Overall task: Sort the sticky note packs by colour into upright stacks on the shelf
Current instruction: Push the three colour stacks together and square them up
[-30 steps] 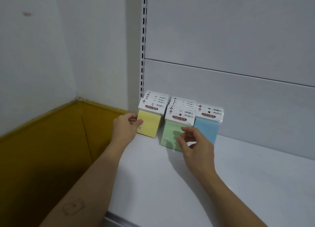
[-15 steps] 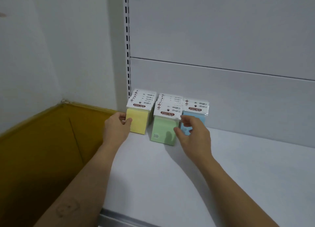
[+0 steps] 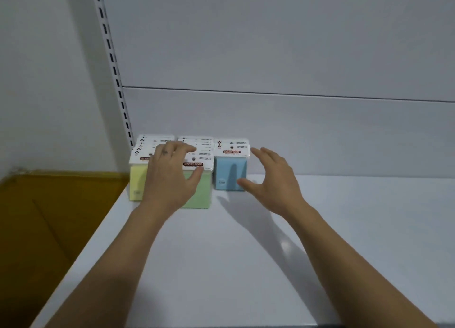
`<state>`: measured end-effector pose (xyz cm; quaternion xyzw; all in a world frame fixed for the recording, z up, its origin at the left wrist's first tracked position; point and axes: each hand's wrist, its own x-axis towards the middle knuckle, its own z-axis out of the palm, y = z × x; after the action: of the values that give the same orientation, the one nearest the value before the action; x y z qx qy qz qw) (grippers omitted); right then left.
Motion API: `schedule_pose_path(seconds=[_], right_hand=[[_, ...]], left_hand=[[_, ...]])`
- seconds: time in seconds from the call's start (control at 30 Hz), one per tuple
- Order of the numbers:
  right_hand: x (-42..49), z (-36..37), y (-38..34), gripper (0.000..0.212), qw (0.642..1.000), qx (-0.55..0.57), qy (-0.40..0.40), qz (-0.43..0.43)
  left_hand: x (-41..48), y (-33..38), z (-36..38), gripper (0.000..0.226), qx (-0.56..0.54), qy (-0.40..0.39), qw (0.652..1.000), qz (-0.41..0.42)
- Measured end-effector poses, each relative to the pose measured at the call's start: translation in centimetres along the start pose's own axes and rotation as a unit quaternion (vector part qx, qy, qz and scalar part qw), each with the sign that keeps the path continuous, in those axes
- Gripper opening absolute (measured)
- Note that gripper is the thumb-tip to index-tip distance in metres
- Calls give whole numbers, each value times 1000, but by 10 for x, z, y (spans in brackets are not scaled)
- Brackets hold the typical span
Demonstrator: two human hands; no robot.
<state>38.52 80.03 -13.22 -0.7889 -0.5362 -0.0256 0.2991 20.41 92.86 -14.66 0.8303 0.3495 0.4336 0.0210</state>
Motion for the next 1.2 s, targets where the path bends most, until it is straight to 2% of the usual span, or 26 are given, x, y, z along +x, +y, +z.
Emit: schedule_pose_path(seconds=[0.1, 0.27, 0.5, 0.77, 0.97, 1.2], right_hand=[[-7, -8, 7, 80, 1000, -22, -3, 13], [-25, -20, 15, 82, 999, -31, -1, 20], [-46, -51, 15, 84, 999, -38, -9, 8], [-82, -57, -1, 86, 999, 5, -45, -18], [-103, -36, -27, 87, 996, 16, -78, -41], [-84, 10, -87, 86, 993, 38, -80, -74]], left_hand=[[2, 20, 12, 40, -10, -38, 998, 43], [-5, 47, 18, 47, -9, -111, 992, 66], [-19, 65, -7, 68, 30, -146, 987, 61], [-52, 77, -46, 58, 83, -177, 980, 25], [-88, 58, -84, 60, 111, -181, 977, -21], [-79, -16, -101, 60, 126, -162, 977, -62]])
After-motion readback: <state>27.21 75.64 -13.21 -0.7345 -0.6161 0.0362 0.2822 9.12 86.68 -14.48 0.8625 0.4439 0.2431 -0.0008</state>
